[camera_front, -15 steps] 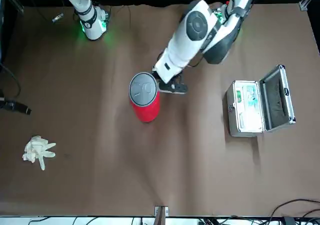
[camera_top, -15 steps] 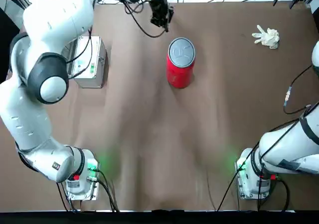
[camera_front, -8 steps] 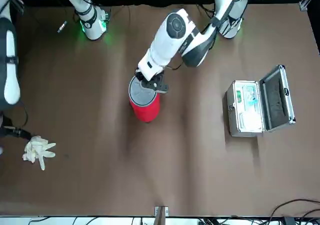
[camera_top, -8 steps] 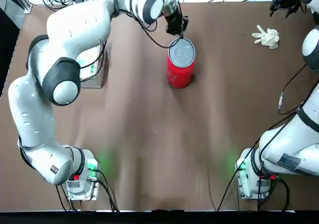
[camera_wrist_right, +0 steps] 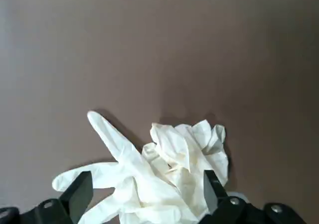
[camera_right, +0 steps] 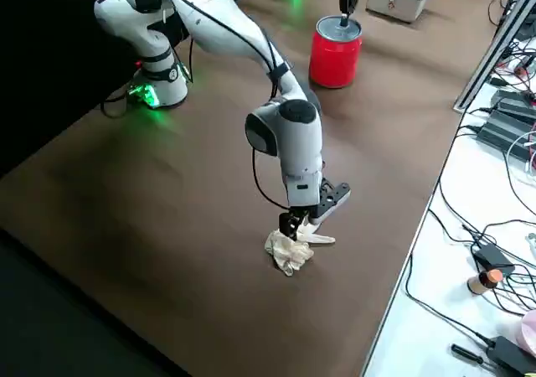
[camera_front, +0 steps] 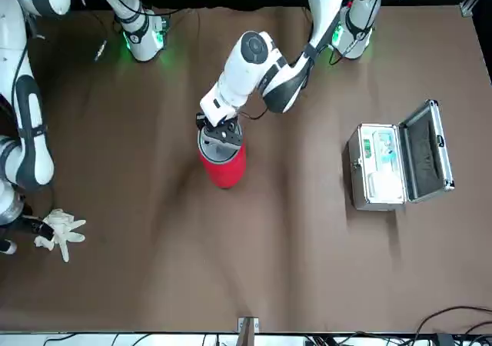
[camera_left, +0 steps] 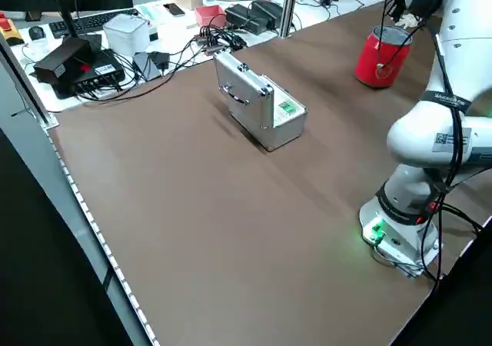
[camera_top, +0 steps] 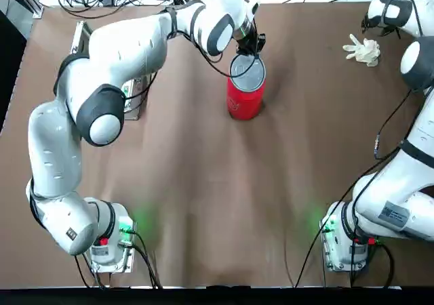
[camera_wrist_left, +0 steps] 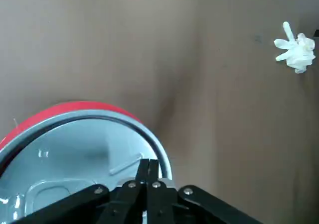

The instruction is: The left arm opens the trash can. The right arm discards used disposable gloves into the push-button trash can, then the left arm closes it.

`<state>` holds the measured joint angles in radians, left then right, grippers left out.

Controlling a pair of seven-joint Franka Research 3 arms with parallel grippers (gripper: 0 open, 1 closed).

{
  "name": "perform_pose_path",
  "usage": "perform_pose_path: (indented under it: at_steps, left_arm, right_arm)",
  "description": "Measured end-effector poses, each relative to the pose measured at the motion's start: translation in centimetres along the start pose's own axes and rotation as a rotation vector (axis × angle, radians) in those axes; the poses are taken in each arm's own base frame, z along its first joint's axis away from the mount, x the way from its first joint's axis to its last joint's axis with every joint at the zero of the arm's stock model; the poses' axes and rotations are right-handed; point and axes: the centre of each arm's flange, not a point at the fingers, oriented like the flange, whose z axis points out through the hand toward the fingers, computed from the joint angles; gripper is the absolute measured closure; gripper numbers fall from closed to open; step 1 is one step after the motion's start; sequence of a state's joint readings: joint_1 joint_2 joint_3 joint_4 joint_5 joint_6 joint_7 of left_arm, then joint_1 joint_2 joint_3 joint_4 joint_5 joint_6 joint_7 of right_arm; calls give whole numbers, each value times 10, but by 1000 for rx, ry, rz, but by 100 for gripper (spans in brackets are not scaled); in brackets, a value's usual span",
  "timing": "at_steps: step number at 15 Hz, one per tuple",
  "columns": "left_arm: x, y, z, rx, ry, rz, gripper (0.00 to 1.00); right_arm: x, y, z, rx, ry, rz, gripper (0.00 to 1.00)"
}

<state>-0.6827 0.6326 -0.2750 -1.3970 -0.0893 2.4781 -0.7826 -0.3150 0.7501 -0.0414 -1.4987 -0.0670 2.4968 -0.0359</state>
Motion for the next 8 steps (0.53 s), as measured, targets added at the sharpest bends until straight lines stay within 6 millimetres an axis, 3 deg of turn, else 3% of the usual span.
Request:
perform_pose_path:
  at_steps: [4, 8]
  left_arm:
    - [-14, 5, 13, 33, 11, 33, 99]
    - [-15, 6, 13, 37, 14, 41, 99]
  right_arm:
    - [-10, -4, 27, 4, -38, -5, 2]
    - [-12, -4, 32, -37, -54, -61, 4]
